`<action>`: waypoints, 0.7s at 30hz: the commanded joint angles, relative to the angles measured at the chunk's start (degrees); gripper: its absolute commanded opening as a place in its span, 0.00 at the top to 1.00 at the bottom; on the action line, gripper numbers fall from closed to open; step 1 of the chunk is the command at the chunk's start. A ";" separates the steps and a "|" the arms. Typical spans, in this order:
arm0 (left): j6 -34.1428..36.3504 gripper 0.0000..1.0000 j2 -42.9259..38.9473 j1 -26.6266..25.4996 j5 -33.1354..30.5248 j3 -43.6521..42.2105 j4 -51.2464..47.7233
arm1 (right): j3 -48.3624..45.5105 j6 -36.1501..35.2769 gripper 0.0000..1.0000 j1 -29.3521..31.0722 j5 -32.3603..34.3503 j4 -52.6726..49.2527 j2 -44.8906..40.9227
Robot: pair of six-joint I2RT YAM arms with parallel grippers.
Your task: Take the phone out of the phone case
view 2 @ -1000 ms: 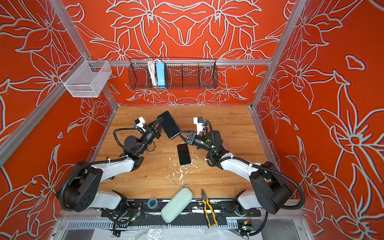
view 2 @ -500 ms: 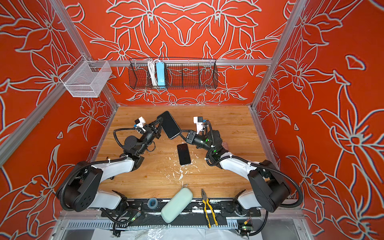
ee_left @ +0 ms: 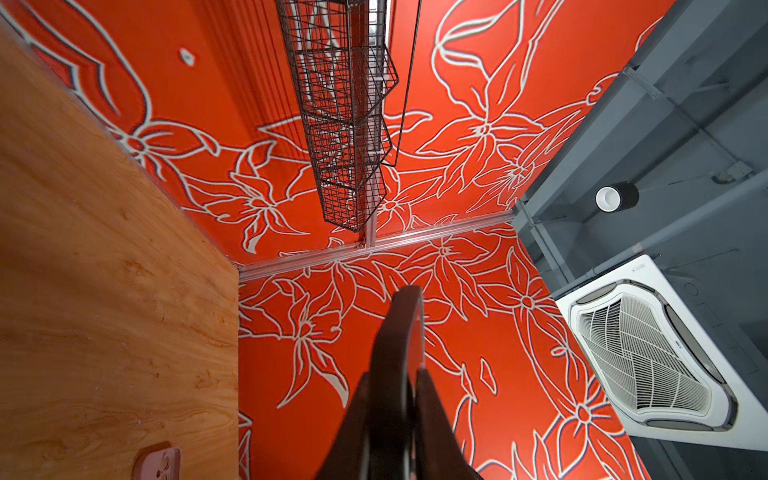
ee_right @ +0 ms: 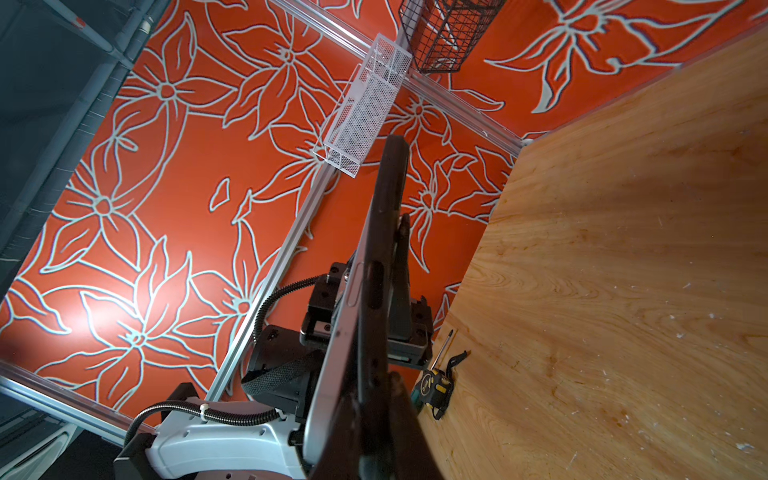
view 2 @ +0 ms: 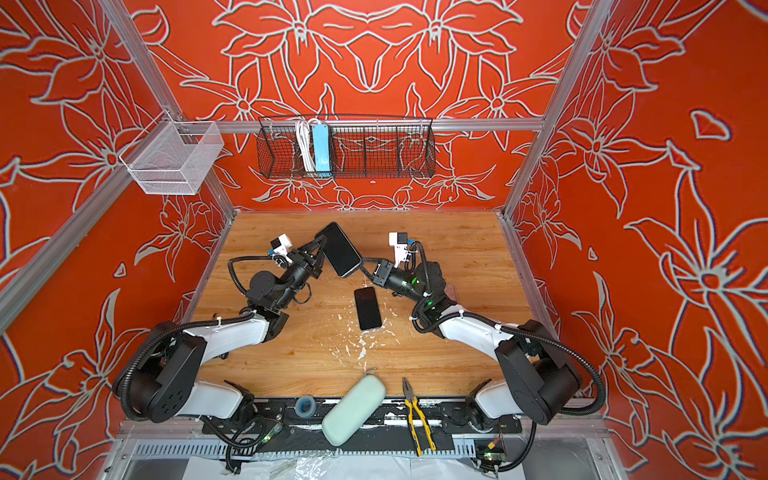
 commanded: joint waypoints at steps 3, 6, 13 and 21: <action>1.11 0.69 -0.28 -0.50 1.49 -0.04 -0.02 | 0.10 2.32 0.94 0.13 2.02 7.30 0.15; 1.57 0.63 -0.79 -0.47 1.40 -0.12 -0.61 | -0.04 2.15 0.94 0.13 2.19 6.84 -0.07; 1.84 0.60 -1.24 -0.48 1.19 -0.15 -0.87 | -0.31 2.40 0.95 0.13 2.72 7.06 -0.02; 1.86 0.54 -1.30 -0.52 1.34 -0.28 -1.05 | -0.46 3.62 0.95 0.13 2.99 8.92 0.50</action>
